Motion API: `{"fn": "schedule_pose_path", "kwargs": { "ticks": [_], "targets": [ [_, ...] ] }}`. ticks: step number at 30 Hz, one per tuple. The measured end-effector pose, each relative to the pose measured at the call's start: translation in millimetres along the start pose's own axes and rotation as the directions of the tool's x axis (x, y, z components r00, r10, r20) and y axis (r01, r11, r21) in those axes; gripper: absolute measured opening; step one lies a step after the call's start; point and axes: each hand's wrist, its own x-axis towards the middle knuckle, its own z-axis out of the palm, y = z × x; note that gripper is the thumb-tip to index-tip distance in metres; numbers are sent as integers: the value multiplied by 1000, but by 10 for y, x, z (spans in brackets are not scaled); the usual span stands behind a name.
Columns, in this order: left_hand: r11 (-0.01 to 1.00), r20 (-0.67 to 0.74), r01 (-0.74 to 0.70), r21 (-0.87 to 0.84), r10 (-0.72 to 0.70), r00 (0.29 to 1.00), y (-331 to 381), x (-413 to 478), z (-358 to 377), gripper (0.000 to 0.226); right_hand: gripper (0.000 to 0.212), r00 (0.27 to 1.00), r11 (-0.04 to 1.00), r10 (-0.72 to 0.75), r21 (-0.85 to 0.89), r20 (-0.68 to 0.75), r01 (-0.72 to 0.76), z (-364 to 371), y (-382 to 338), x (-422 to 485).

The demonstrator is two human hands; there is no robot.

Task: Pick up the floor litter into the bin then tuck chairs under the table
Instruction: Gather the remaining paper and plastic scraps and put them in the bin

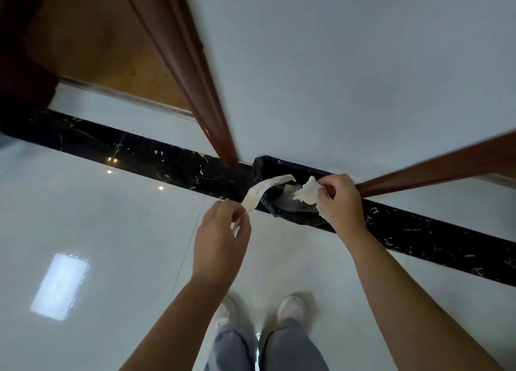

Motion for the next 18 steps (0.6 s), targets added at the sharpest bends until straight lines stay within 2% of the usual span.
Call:
{"fn": "schedule_pose_path", "kwargs": {
  "ticks": [6, 11, 18],
  "targets": [
    [1000, -50, 26, -8, -26, 998, -311, 245, 391, 8, 11, 998, 999, -16, -48, -65, 13, 384, 295, 346],
    [1000, -33, 15, -2, -15, 999, -443, 322, 641, 5, 20, 1000, 999, 0, -49, -6, 0, 498, 511, 337],
    [999, 22, -33, 7, 33, 999, -390, 380, 948, 2, 34, 998, 966, -54, -253, 24, 59, 146, 672, 41]
  ]
}}
